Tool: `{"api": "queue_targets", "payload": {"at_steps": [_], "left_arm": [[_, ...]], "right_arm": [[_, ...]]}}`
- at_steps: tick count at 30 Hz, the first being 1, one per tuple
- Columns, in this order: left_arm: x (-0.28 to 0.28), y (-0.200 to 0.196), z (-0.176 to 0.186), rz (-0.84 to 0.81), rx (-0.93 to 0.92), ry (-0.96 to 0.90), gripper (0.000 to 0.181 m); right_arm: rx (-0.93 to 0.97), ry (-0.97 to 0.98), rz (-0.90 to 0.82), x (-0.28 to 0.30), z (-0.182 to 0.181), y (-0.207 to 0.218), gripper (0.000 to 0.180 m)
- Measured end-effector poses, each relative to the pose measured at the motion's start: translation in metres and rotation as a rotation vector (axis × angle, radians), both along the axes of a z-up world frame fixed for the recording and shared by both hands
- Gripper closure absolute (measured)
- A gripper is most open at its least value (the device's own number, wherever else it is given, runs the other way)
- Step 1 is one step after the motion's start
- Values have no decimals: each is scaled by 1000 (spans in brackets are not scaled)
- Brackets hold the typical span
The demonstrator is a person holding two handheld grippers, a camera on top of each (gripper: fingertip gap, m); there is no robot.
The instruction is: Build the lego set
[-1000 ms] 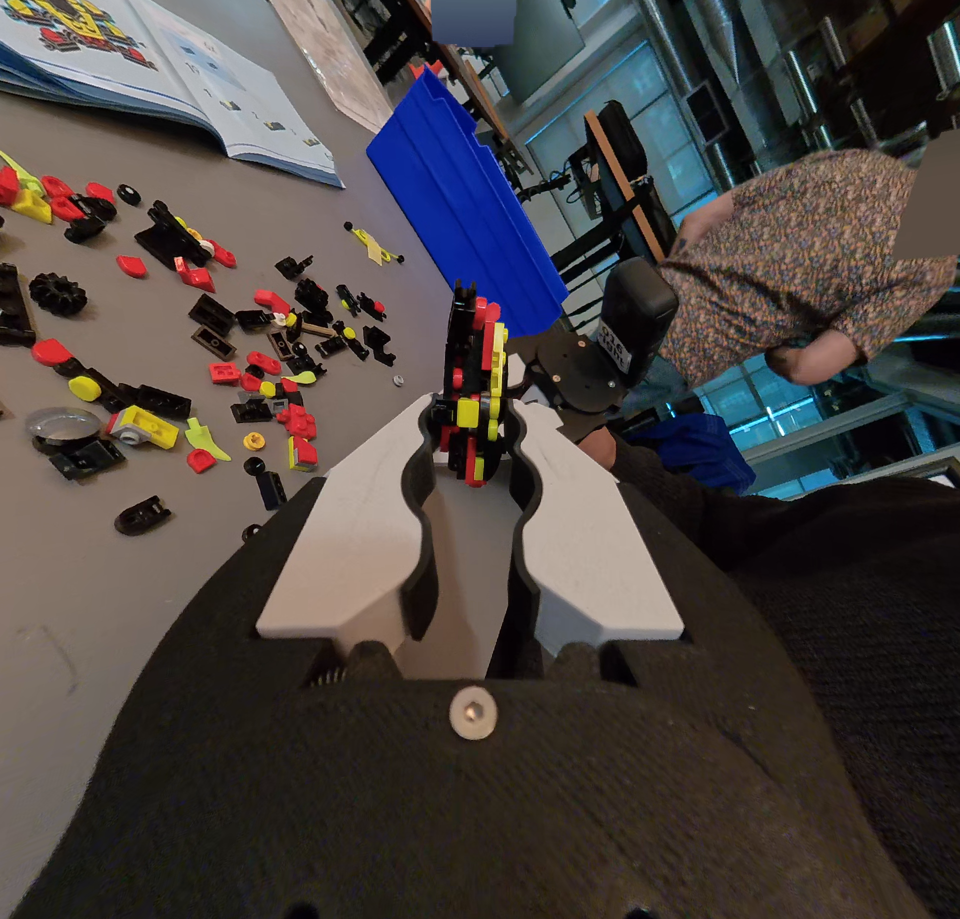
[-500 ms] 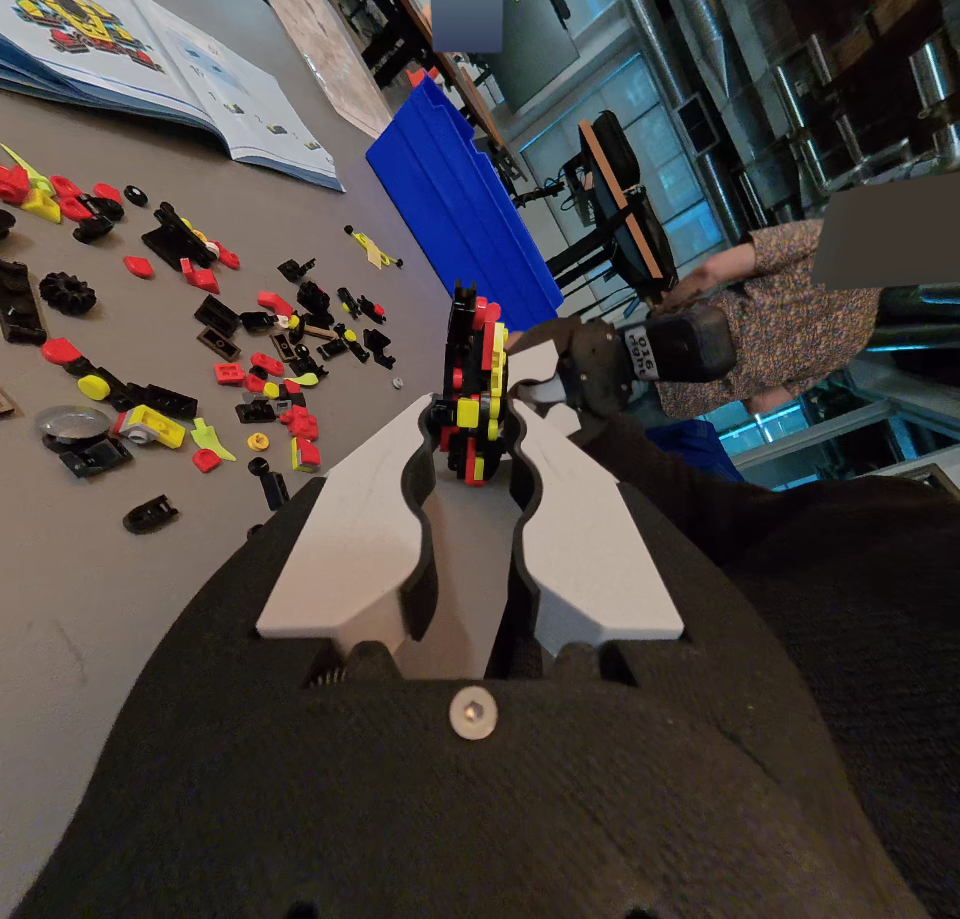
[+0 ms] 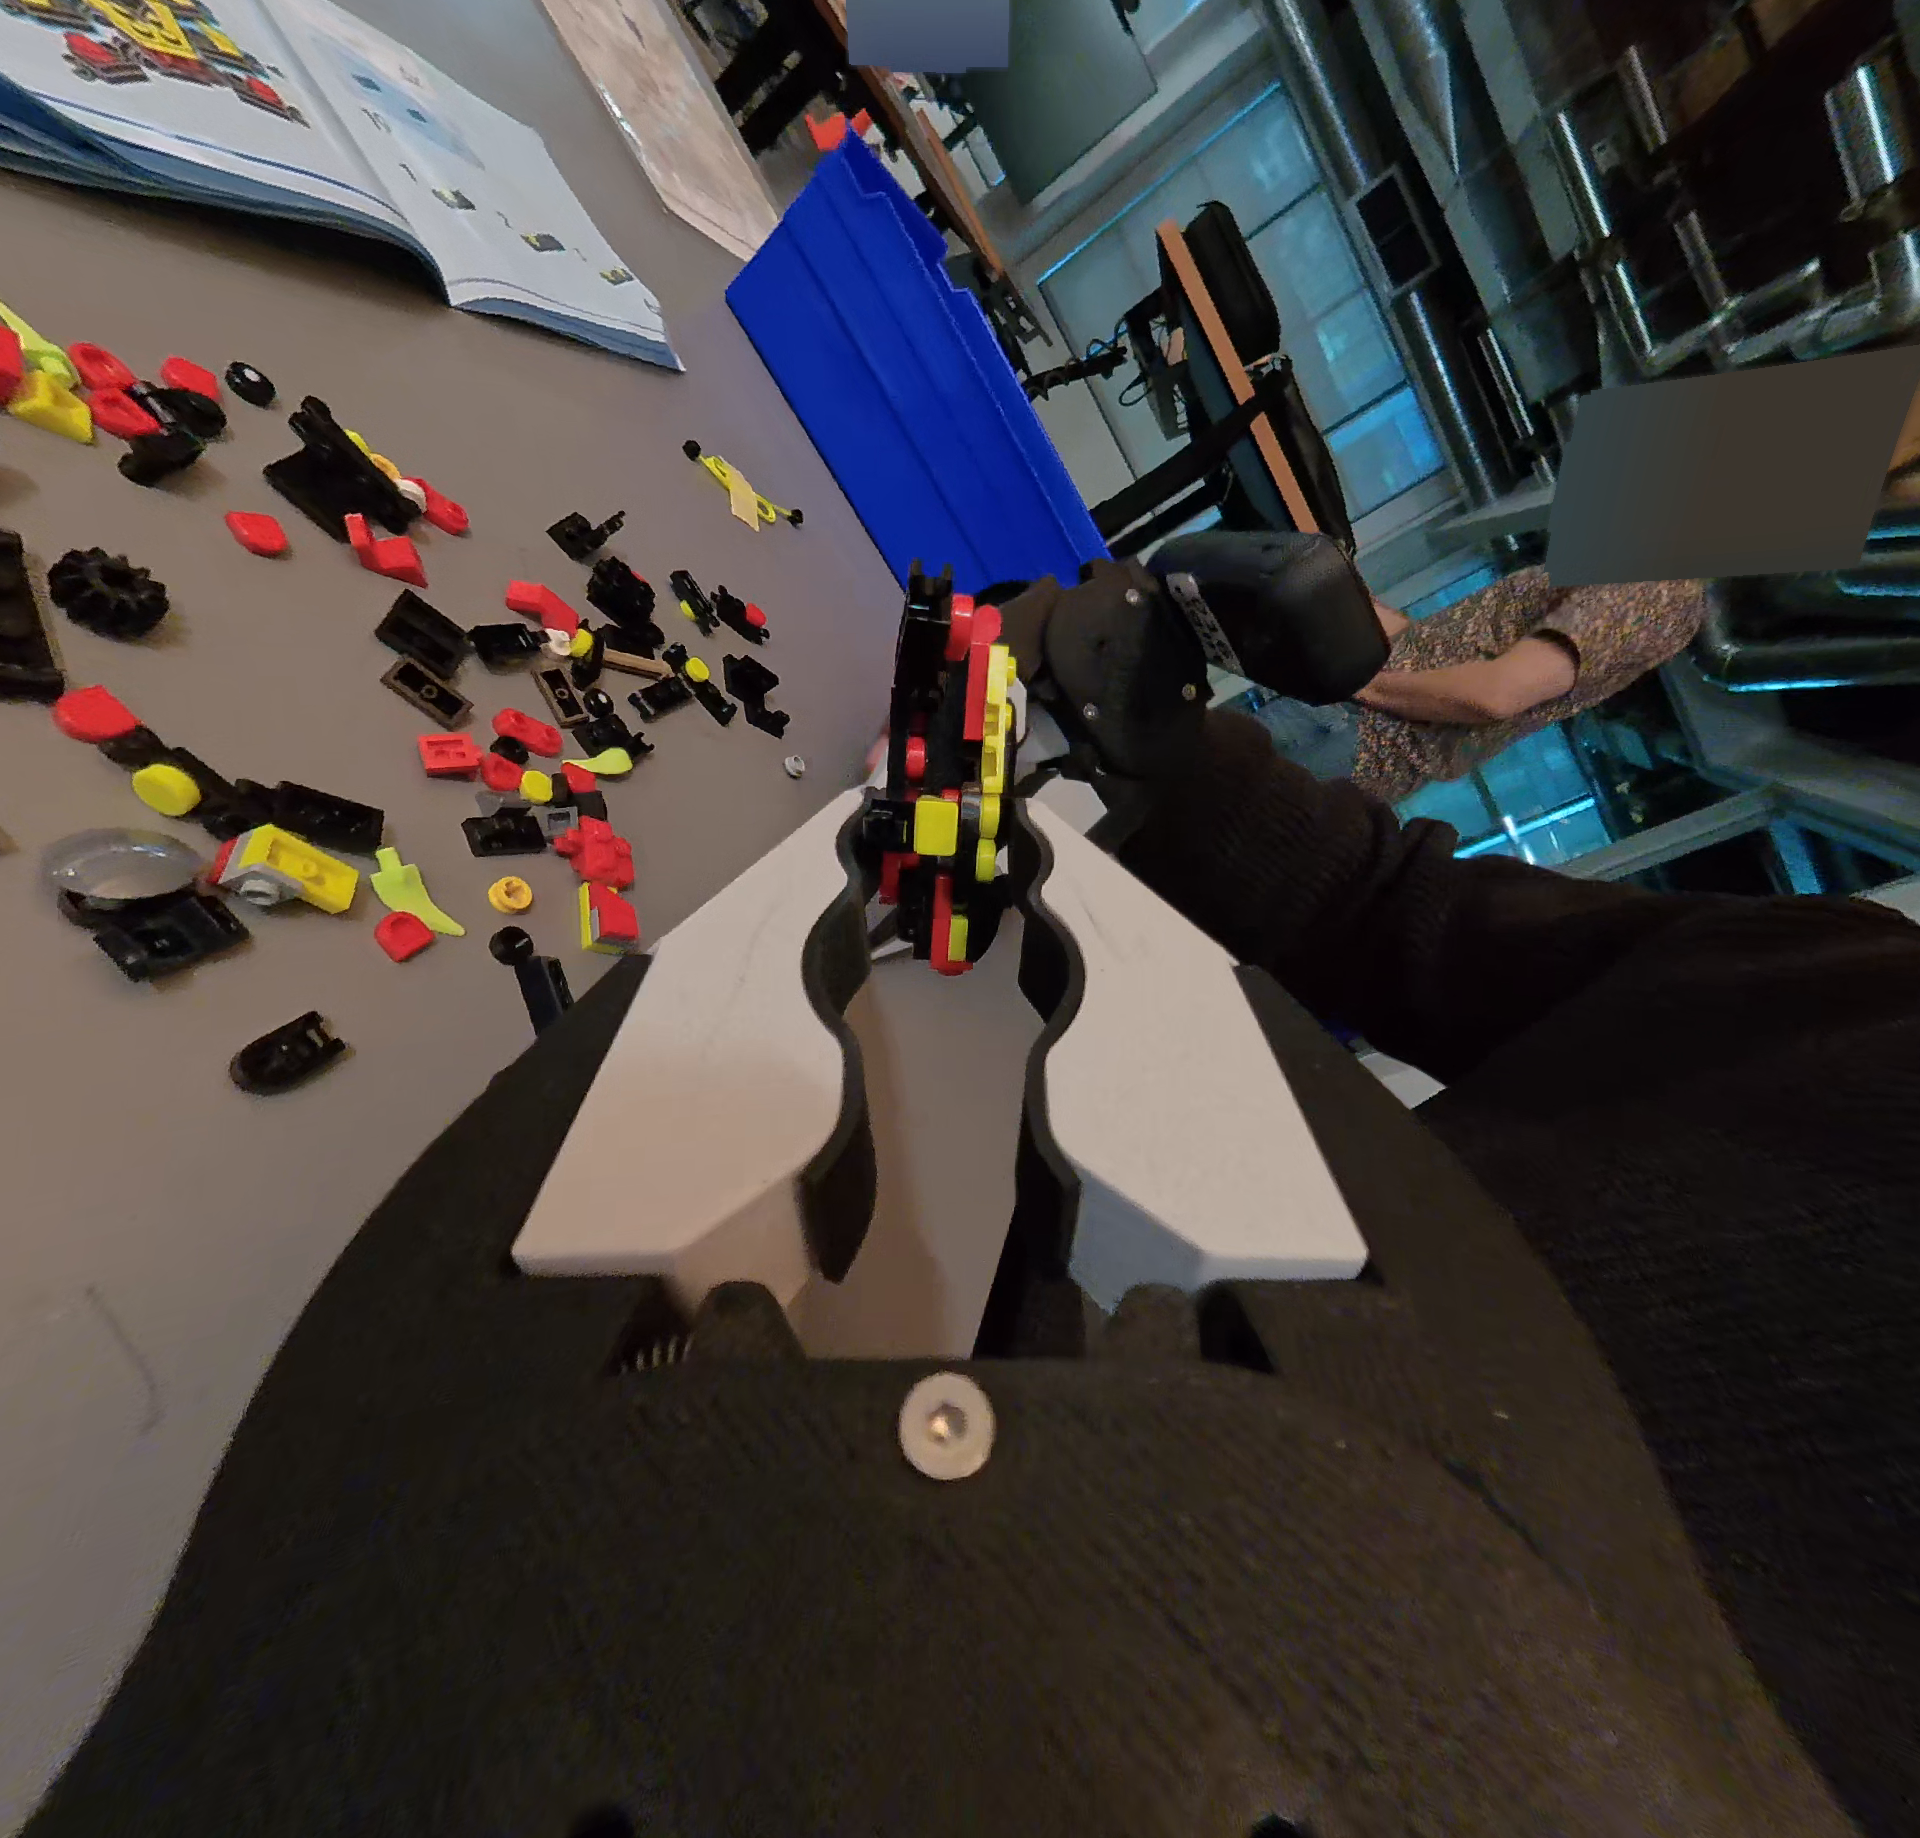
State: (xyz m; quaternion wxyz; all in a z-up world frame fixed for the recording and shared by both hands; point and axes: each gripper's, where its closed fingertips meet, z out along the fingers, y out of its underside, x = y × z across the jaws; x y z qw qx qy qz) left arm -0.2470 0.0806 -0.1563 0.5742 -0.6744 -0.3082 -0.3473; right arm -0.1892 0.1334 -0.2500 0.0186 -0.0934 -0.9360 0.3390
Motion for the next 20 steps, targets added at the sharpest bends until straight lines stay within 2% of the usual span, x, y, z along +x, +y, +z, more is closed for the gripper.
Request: {"api": "queue_targets", "payload": {"at_steps": [6,12,15,17,20], "left_arm": [[0,-2,0,4,1,-9,160],[0,0,-1,3,3,-17,160],[0,-1,4,-1,53,-83,160],[-1,-4,16,-17,171,-219,160],[-6,-11,23,-10,294,-399,160]], "right_arm": [[-72,89,-87,-4,5,-3,164],[-116,81,-108,-7,1,-10,173],[-139,89,-142,-9,7,-13,173],[-225,107,-234,-18,29,-19,173],[-444,156,-374,-29,86,-35,173]]}}
